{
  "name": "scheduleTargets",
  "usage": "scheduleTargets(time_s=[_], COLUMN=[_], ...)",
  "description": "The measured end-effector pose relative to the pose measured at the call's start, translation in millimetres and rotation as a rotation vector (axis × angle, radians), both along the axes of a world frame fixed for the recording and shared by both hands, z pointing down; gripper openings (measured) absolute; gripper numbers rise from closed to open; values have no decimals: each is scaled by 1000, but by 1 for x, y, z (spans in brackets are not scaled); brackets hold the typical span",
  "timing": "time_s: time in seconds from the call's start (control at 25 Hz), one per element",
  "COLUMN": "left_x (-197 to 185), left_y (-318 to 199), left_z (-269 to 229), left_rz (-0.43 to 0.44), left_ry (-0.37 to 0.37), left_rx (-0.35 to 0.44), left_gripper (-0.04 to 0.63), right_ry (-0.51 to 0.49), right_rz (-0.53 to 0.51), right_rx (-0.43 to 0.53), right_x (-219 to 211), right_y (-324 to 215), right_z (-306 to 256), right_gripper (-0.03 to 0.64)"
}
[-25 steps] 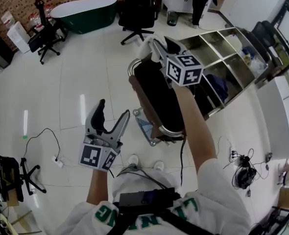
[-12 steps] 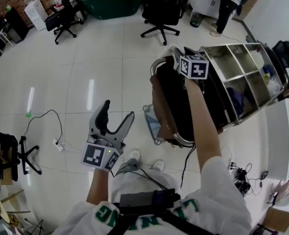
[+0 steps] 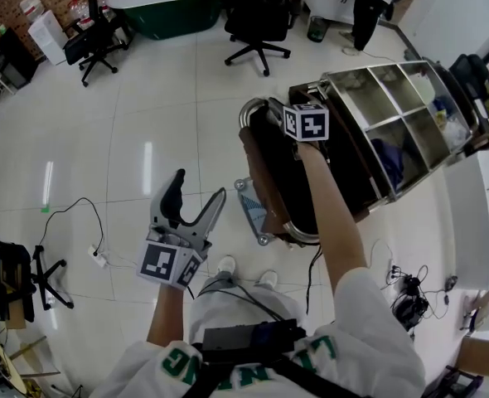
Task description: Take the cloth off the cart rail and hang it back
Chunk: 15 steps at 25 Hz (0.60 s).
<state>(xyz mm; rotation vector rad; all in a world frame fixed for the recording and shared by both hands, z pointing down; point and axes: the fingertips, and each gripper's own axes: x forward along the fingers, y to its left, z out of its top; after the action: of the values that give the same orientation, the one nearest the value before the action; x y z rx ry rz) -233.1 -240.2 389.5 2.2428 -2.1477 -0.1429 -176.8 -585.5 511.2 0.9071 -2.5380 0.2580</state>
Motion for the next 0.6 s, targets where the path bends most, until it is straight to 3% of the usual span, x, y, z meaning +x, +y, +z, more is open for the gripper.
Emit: scheduleTargets(time_s=[0.16,0.36,0.48,0.6], left_x=[8,28,51,79], left_y=[-12,-29,-41,-54], left_z=[-9,-27,-39,-45], left_rz=[21,78,128,184], left_ry=[4,-12,-28,-46], left_rx=[34,67,97,110], left_gripper=[354,354,354,354], right_ry=[-232,-474,-547,-536], right_rz=[-21,-75,-60,-19], right_rx=[169,374,462,553], right_x=[25,84,128,174], right_y=[33,115,158,189], right_z=[-80,-173,-203,-213], right_gripper=[373,371,368,368])
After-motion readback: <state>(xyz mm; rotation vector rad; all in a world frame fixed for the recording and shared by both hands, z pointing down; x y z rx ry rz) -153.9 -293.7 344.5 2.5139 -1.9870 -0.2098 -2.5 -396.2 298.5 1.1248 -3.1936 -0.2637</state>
